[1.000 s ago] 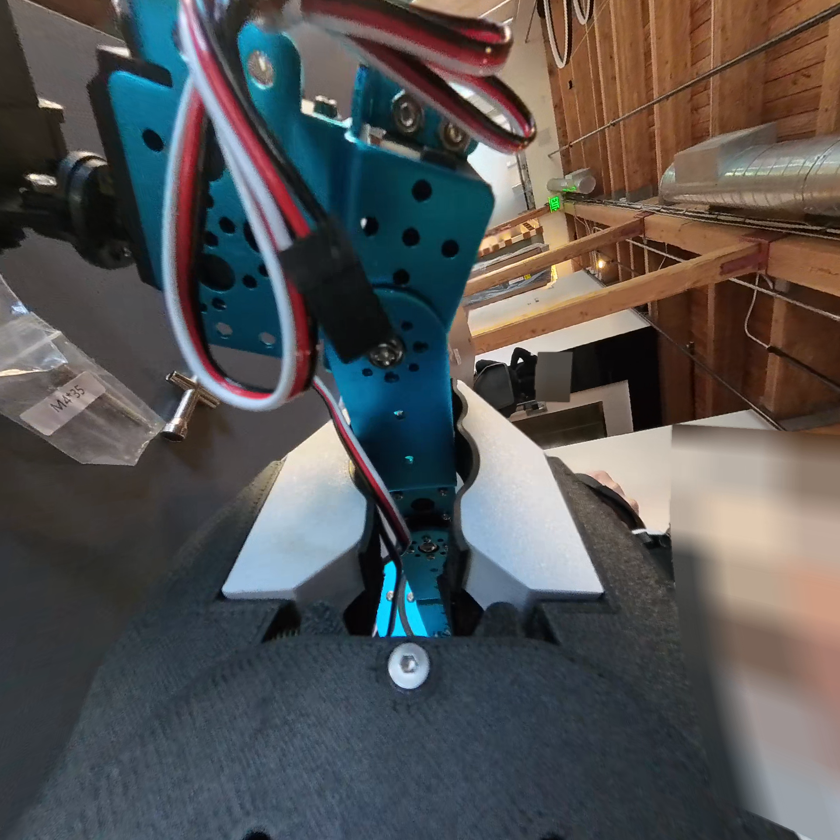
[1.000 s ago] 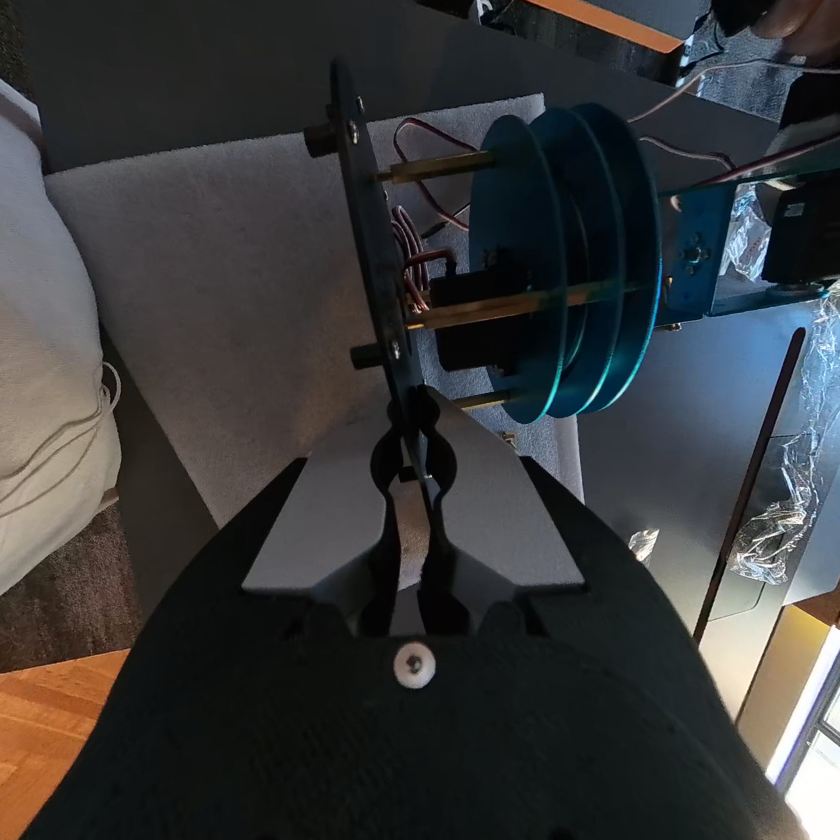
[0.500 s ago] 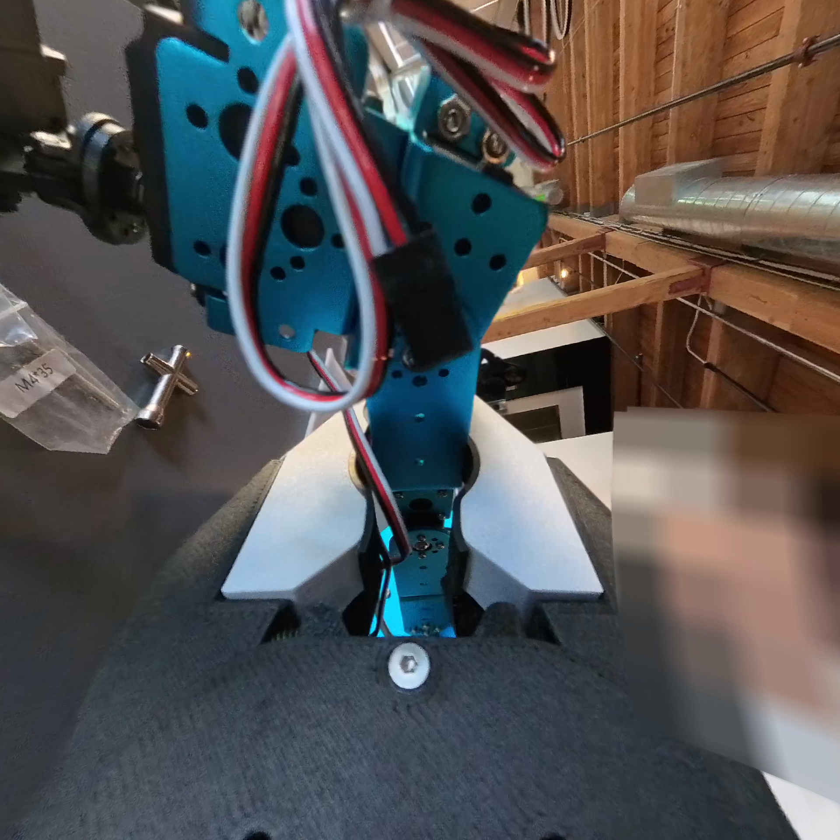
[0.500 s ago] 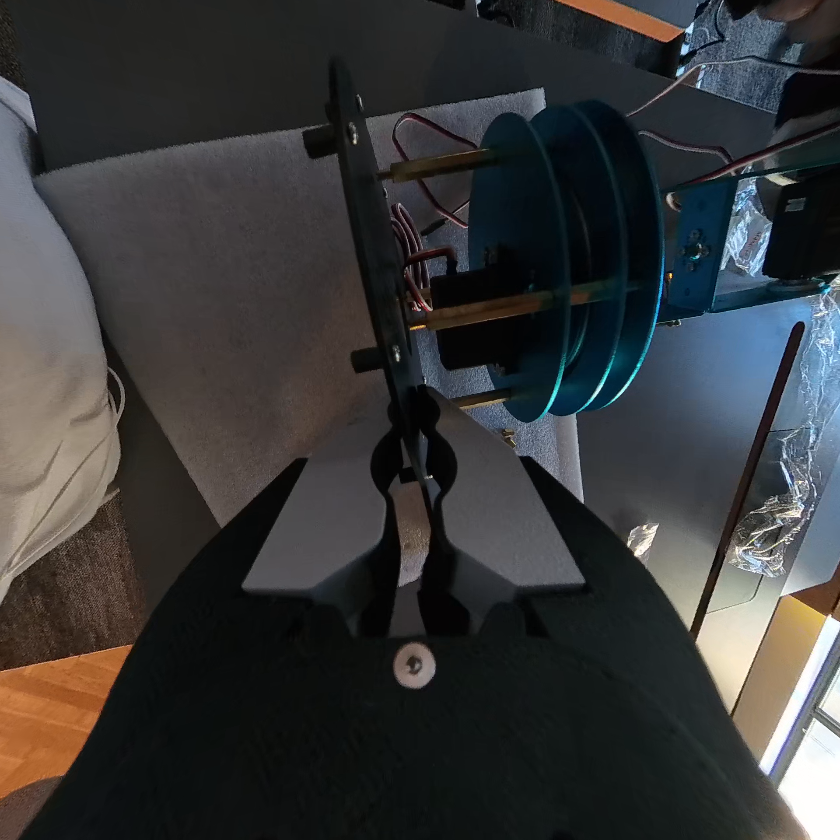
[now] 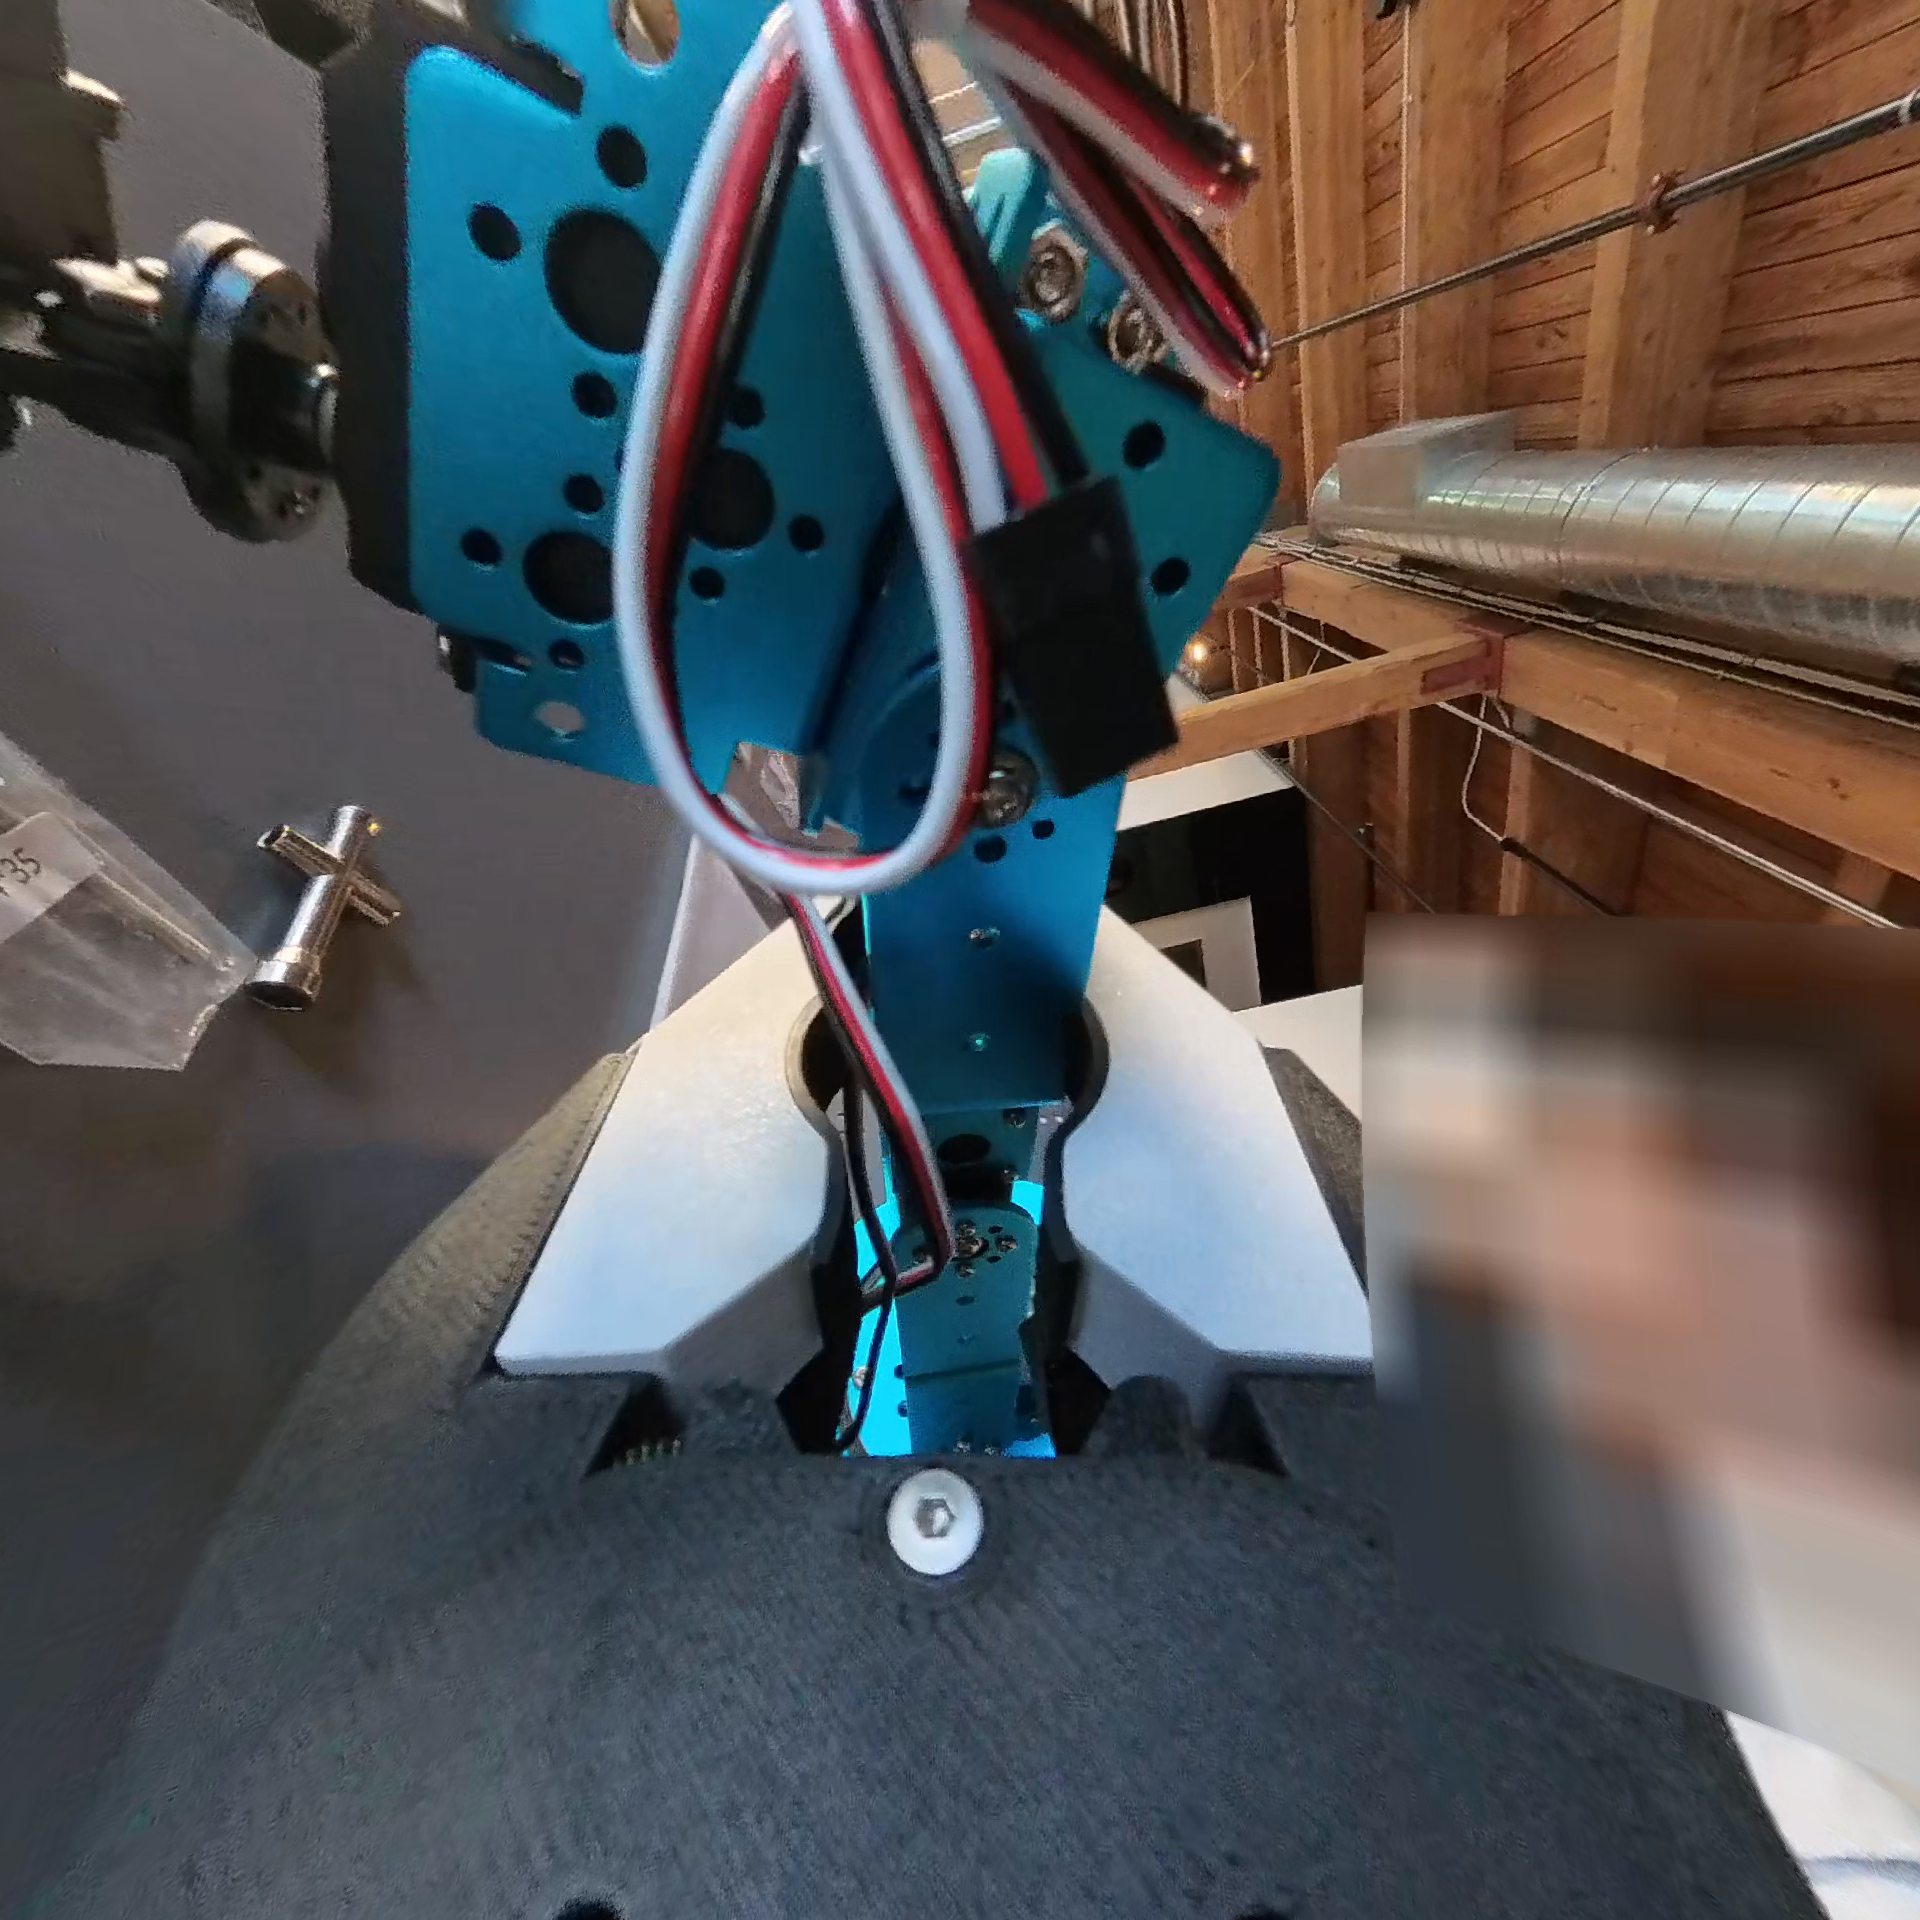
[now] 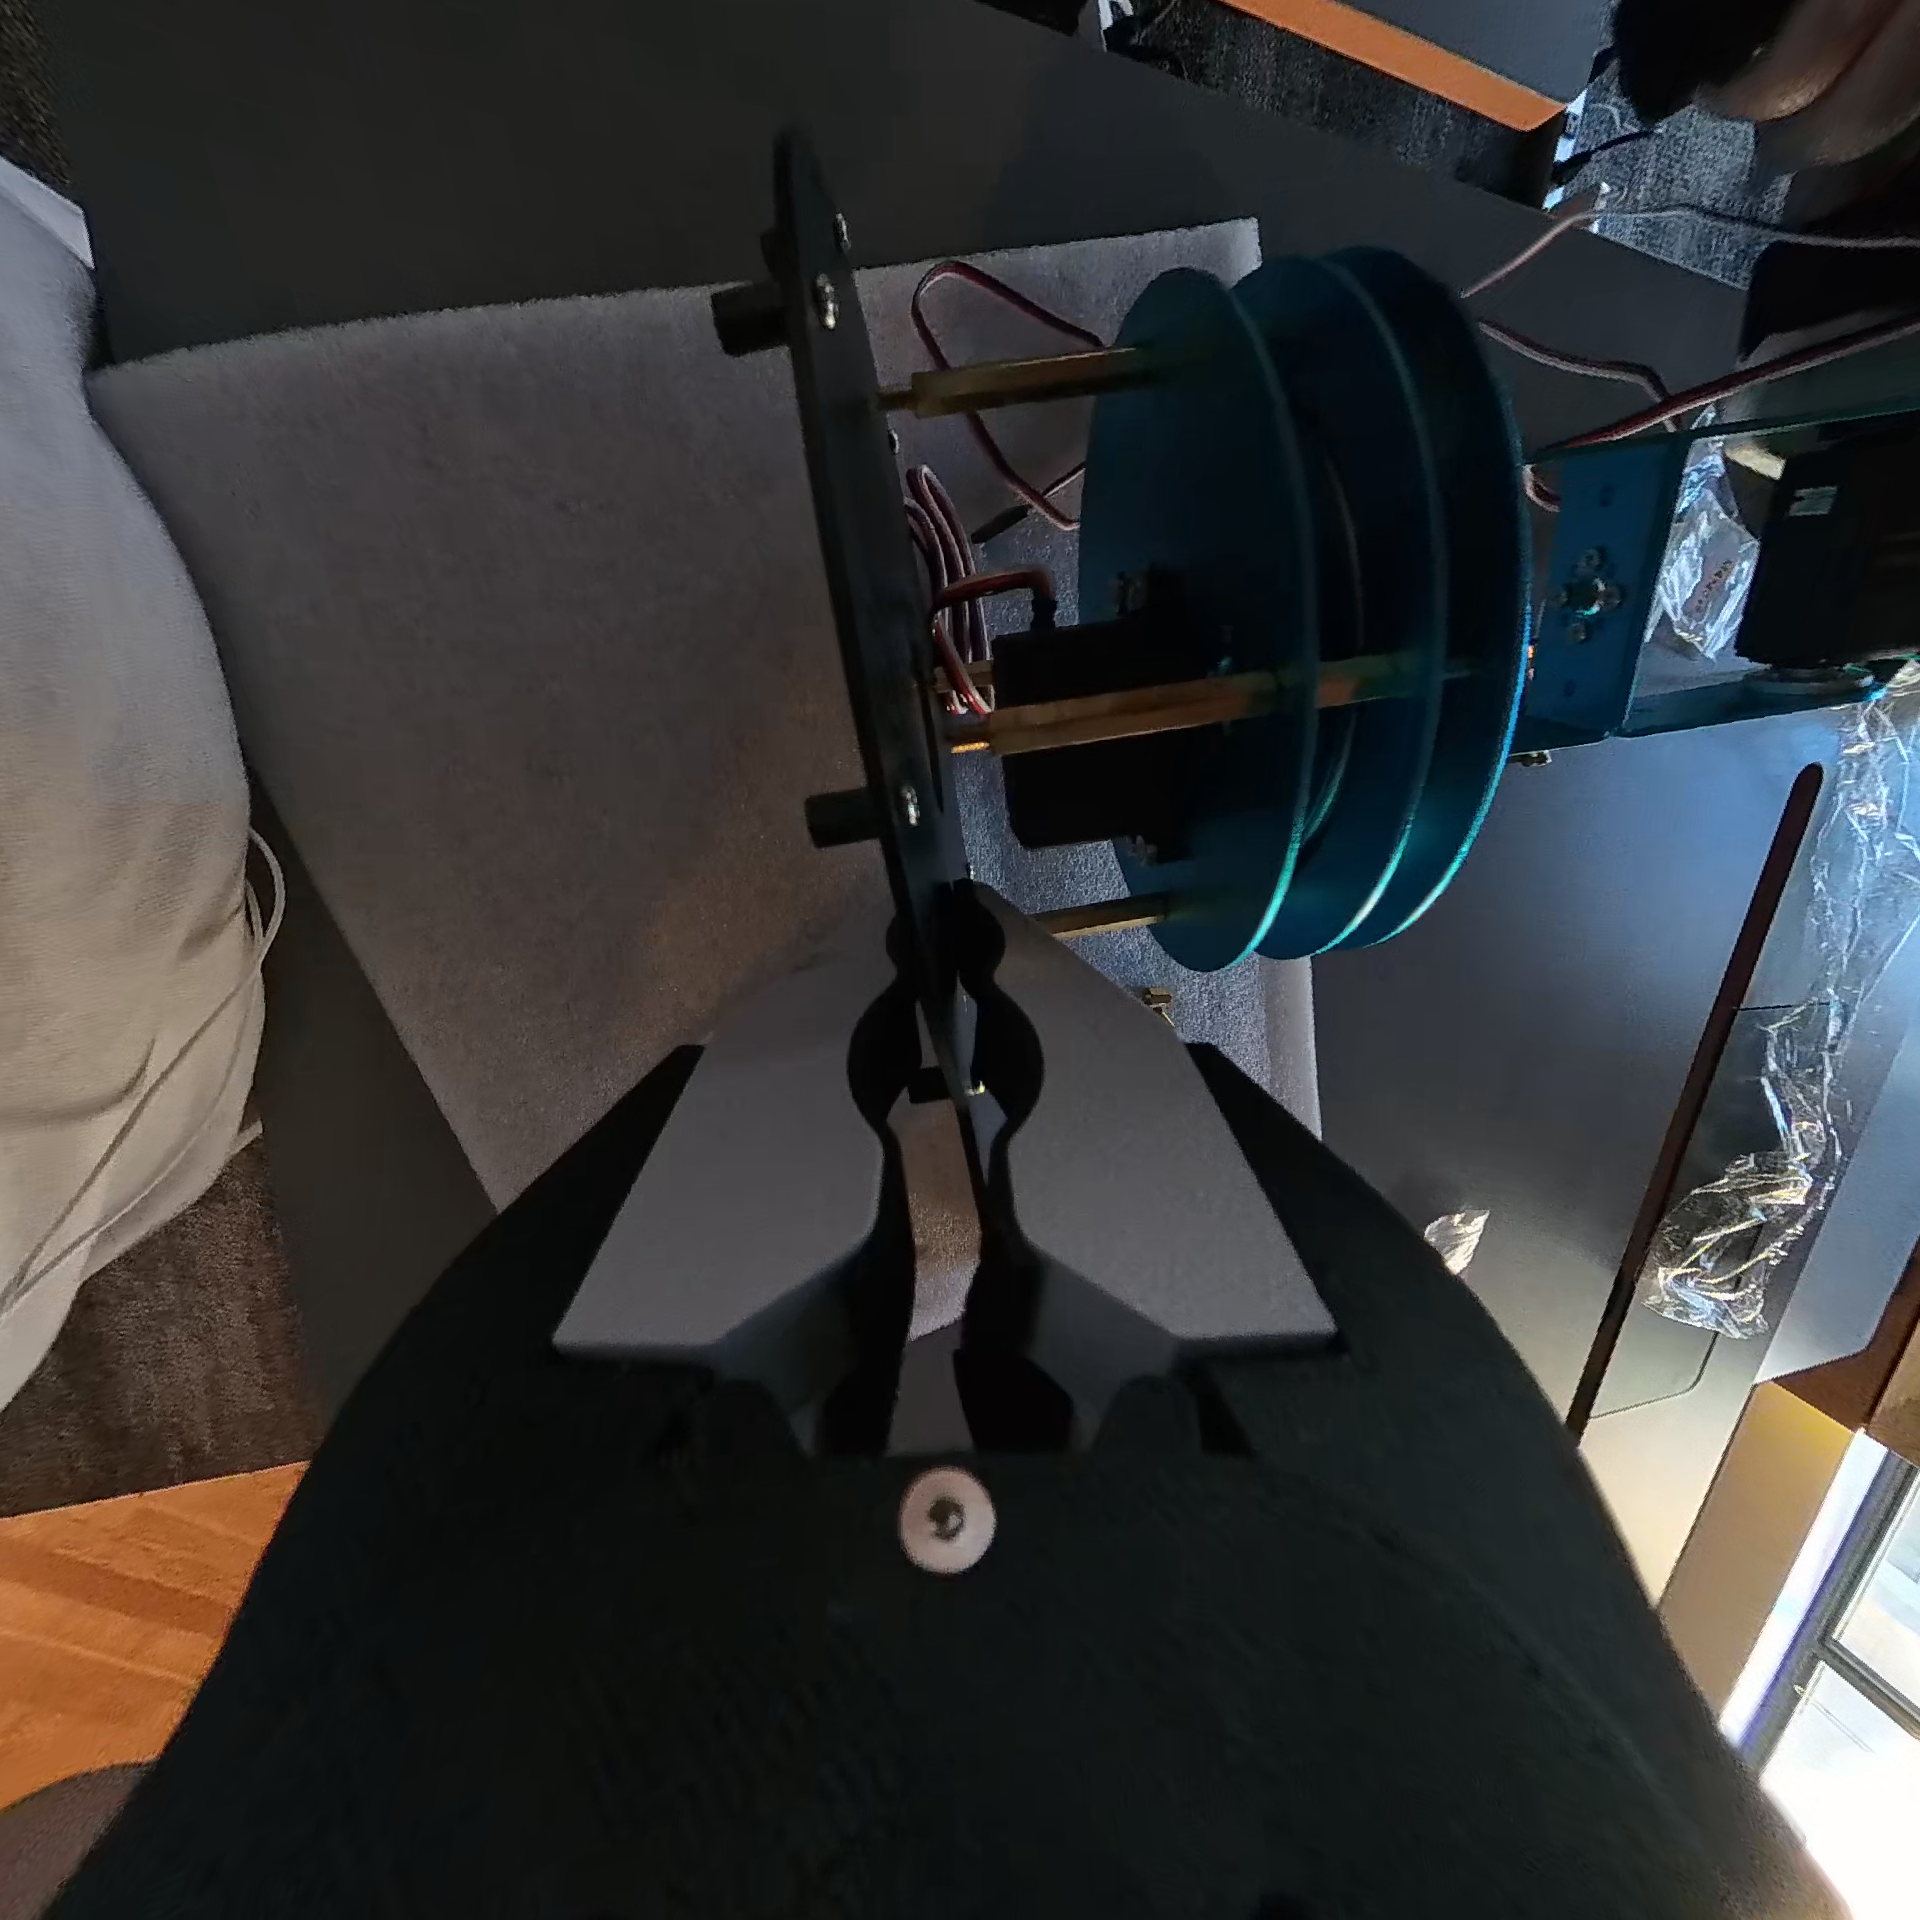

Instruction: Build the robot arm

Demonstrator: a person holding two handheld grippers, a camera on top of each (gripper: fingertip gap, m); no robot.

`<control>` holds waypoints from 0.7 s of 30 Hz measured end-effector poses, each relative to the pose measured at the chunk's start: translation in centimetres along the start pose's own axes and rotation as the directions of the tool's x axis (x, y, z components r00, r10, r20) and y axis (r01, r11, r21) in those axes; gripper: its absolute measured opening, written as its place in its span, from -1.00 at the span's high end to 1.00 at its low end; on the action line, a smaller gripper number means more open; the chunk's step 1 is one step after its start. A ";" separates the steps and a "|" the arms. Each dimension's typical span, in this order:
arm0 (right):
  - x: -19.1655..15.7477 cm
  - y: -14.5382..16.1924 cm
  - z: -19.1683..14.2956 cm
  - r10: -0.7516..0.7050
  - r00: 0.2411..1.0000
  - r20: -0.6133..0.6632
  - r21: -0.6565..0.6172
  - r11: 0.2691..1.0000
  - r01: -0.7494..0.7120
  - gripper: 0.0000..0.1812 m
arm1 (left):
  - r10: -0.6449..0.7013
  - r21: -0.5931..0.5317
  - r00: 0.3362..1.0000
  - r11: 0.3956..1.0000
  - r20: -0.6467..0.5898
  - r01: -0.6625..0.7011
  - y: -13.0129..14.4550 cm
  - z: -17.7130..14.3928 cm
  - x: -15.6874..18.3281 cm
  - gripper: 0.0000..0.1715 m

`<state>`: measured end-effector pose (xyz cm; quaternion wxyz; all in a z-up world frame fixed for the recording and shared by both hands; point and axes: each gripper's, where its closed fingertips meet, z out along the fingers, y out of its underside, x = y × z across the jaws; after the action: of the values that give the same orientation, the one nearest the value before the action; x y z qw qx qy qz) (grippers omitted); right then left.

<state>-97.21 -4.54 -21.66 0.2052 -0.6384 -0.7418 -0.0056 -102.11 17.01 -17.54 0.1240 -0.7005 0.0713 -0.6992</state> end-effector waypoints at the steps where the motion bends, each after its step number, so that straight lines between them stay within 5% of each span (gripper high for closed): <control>1: 0.0 0.0 0.0 -0.003 1.000 0.000 -0.002 1.000 0.003 1.00 | -0.001 0.002 1.000 1.000 -0.004 0.001 0.0 0.0 0.1 0.62; 21: -0.1 0.0 -0.1 -0.020 1.000 -0.012 0.002 1.000 0.020 1.00 | 0.040 0.095 0.999 0.995 0.013 -0.041 0.4 -1.9 0.5 0.53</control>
<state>-97.16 -4.71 -21.60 0.2101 -0.6306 -0.7470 -0.0107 -104.00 16.39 -17.20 0.1720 -0.6959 0.0513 -0.6953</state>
